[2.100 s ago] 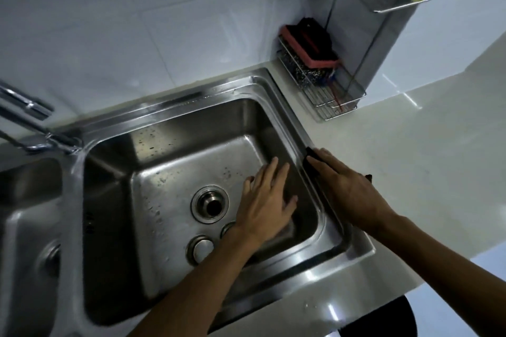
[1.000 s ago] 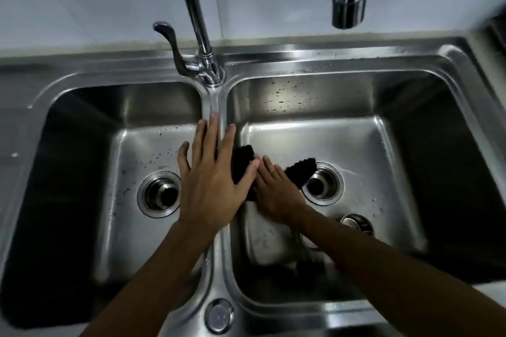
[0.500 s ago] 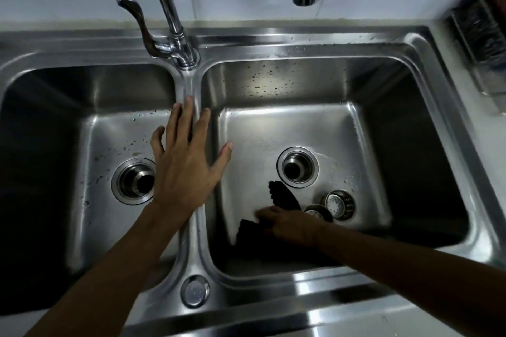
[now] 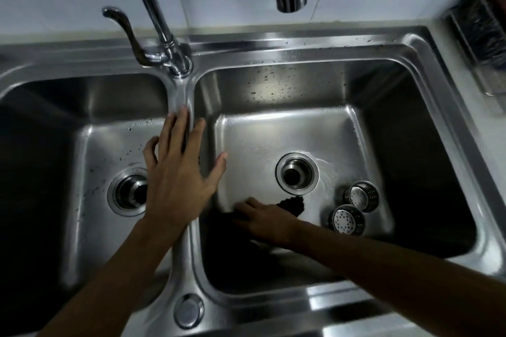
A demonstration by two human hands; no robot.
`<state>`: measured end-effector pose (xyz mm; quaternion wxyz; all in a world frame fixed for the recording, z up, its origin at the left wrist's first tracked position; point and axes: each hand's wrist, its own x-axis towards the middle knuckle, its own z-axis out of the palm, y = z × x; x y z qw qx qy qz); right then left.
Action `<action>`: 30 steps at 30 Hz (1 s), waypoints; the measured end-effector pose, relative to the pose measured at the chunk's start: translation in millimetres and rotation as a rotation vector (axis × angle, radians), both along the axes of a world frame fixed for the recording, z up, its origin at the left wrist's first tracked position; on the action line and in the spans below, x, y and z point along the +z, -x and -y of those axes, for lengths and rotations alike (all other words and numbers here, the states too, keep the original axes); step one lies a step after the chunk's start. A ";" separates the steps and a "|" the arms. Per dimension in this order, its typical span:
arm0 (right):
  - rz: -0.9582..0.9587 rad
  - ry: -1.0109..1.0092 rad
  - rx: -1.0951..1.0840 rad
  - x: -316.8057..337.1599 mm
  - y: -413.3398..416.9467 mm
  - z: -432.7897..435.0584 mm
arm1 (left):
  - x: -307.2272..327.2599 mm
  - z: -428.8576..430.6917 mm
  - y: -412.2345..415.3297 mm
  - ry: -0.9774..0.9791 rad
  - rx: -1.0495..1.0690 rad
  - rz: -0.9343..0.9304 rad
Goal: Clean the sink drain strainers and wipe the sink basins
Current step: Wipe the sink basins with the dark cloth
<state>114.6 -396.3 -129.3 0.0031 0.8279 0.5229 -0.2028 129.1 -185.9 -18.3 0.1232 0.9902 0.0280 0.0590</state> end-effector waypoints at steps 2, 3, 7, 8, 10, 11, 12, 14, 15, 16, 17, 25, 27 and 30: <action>0.057 -0.153 -0.182 -12.4 -21.4 -27.3 | -0.2 -0.3 0.7 0.003 0.007 0.013; 0.047 -0.172 -0.303 -17.3 -38.1 -33.8 | -0.6 0.2 0.7 0.007 0.003 0.019; 0.141 -0.009 -0.659 -24.8 -109.9 -0.4 | -2.6 -2.6 -0.4 0.010 -0.009 0.009; 0.185 0.037 -0.734 -22.3 -123.5 18.3 | -3.3 -3.4 -1.0 0.014 -0.010 0.002; 0.272 0.126 -0.943 -13.9 -140.8 62.5 | -4.2 -3.7 -1.0 0.019 -0.014 0.003; 0.313 0.193 -1.039 -10.5 -144.7 86.9 | -4.5 -3.1 -1.1 0.021 -0.017 0.009; 0.330 0.271 -1.118 -8.7 -145.9 108.4 | -4.8 -2.4 -1.3 0.023 -0.018 0.015; 0.309 0.420 -1.190 -7.2 -144.5 134.3 | -5.3 -1.5 -1.6 0.028 -0.014 0.035; 0.297 0.459 -1.191 -6.7 -142.8 135.3 | -5.6 -1.1 -1.6 0.027 -0.011 0.044; 0.295 0.459 -1.187 -7.3 -140.1 129.1 | -6.0 -0.9 -1.3 0.025 -0.009 0.050; 0.304 0.457 -1.165 -9.3 -137.4 118.0 | -6.3 -0.2 -0.8 0.023 -0.008 0.051; 0.201 -0.041 -0.845 -20.4 -93.4 -62.9 | -6.1 2.3 1.8 -0.023 0.003 0.042; 0.147 -0.090 -0.821 -18.9 -81.8 -91.2 | -7.8 2.2 3.0 -0.029 0.014 0.042; -0.009 -0.206 -0.842 -11.3 -58.1 -108.0 | -9.8 1.4 7.2 -0.029 0.024 0.024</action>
